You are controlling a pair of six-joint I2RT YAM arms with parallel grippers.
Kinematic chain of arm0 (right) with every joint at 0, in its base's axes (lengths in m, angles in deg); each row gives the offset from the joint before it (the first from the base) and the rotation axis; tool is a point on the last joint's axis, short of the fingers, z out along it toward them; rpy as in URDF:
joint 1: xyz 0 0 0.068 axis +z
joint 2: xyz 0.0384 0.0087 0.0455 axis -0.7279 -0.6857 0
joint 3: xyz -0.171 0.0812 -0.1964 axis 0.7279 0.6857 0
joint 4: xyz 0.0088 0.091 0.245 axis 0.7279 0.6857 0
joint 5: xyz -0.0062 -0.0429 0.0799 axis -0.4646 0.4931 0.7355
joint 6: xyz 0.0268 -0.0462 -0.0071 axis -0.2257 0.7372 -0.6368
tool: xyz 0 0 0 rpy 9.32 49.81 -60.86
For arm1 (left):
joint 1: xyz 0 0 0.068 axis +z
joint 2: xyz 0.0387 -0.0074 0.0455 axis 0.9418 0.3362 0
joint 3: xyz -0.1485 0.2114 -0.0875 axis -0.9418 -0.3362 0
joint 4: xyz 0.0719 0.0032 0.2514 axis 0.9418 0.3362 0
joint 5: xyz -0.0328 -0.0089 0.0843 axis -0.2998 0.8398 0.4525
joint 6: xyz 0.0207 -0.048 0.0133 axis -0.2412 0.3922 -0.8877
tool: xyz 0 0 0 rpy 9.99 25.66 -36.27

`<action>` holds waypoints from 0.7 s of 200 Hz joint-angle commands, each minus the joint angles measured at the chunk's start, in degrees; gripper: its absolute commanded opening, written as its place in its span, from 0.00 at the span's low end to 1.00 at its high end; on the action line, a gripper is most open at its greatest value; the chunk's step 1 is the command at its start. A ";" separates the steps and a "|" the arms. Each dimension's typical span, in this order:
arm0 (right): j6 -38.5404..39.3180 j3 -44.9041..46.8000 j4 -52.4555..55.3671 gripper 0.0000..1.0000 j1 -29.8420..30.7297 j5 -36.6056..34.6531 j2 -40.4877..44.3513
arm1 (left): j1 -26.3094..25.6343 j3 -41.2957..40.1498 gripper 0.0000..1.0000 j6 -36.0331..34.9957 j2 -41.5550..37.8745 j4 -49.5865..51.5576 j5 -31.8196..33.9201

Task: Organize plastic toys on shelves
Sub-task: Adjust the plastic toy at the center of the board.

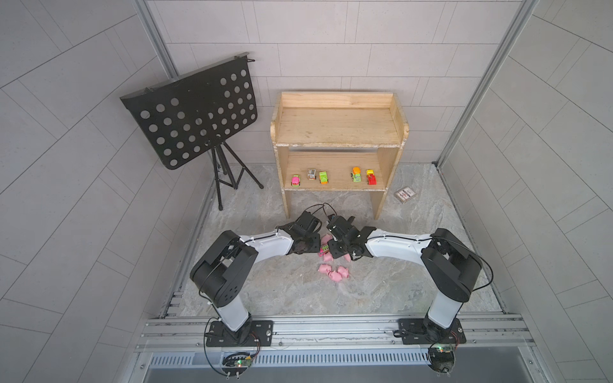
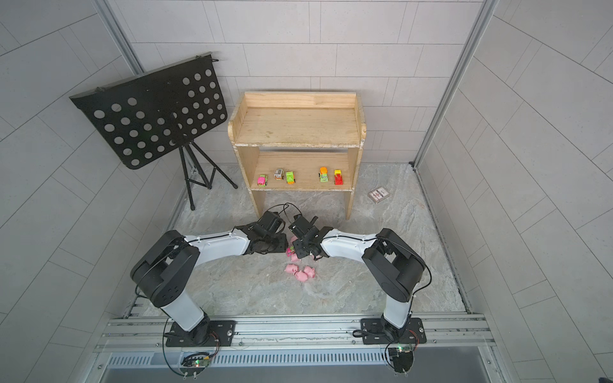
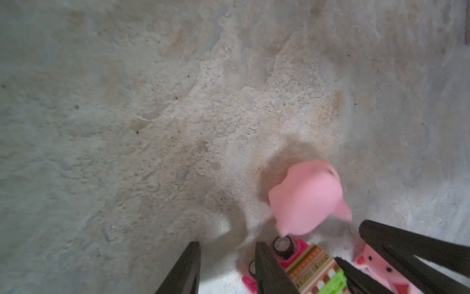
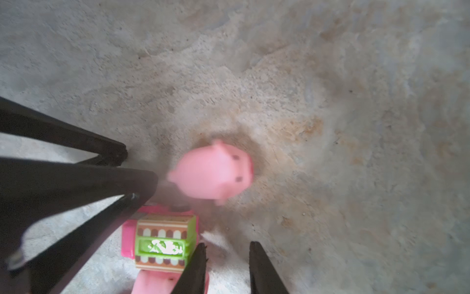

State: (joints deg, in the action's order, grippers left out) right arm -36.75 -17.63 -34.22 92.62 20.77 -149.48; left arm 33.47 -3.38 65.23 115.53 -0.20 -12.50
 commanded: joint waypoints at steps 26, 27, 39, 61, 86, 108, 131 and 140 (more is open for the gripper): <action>-0.51 -1.73 -1.03 0.32 0.66 2.66 -1.38 | -0.40 -3.23 0.43 0.63 -2.25 0.85 -0.42; -0.51 -1.74 -1.03 0.32 0.66 2.72 -1.40 | -0.35 -3.28 0.43 0.61 -2.27 0.84 -0.48; -0.52 -1.98 -1.27 0.32 0.59 3.19 -1.59 | -0.34 -3.55 0.43 0.51 -2.62 0.48 -1.12; -0.50 -2.71 -1.39 0.32 0.61 3.99 -2.27 | -0.46 -3.75 0.43 0.61 -3.55 0.65 -1.67; -0.59 -3.51 -1.66 0.33 0.70 4.80 -3.18 | -0.32 -4.38 0.43 0.77 -4.85 1.60 -1.14; -0.64 -3.78 -1.27 0.34 0.64 3.47 -2.61 | -0.29 -4.91 0.44 0.61 -6.29 3.24 0.60; -0.42 -3.26 0.04 0.38 0.58 0.26 -0.42 | -0.31 -4.61 0.46 -1.03 -8.38 5.74 2.88; -0.31 -2.82 0.57 0.40 0.36 -0.72 1.06 | -0.29 -4.41 0.47 -2.18 -9.25 6.45 3.29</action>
State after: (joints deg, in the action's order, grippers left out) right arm -36.95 -20.51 -35.81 92.95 23.90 -151.84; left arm 33.45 -7.71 65.41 109.51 2.56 -11.97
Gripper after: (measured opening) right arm 0.379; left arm 0.457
